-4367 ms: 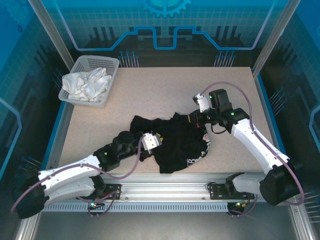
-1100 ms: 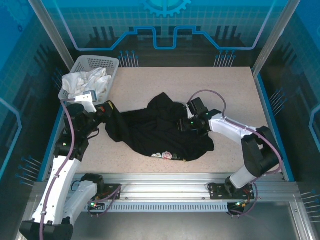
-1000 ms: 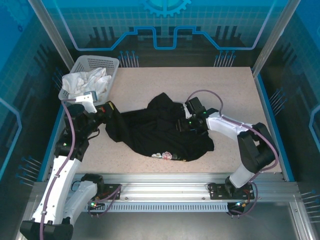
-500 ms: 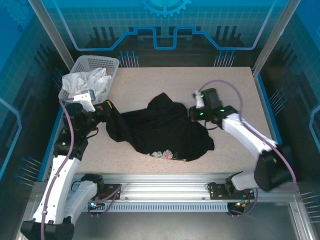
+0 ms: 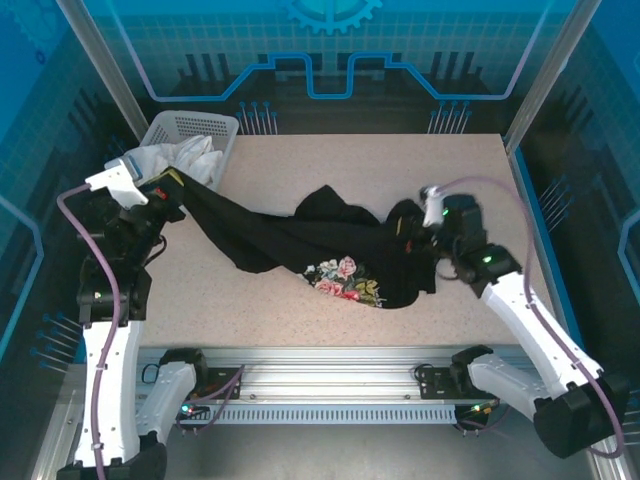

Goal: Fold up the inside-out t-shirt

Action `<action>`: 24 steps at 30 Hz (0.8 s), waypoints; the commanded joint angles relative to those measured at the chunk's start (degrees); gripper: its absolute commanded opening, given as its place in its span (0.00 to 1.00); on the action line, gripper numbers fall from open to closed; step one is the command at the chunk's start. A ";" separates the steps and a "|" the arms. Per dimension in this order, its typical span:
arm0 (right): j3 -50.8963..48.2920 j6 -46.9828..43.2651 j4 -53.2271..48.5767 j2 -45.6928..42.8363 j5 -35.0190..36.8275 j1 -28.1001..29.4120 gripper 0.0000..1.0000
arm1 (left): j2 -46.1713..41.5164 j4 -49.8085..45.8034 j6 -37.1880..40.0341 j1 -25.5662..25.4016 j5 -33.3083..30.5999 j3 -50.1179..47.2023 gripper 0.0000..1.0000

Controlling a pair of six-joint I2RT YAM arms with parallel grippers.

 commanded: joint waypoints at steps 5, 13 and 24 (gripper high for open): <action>-15.46 14.50 0.93 1.81 8.09 14.40 0.23 | -1.35 -3.42 3.25 0.95 -2.54 -6.56 0.00; -5.89 4.55 -13.02 2.72 13.48 7.36 0.48 | -2.68 -4.19 4.70 0.95 1.34 -10.62 0.00; 0.50 -2.17 -12.97 14.20 3.39 -7.44 0.53 | -0.63 -2.24 3.48 0.95 6.95 -11.53 0.00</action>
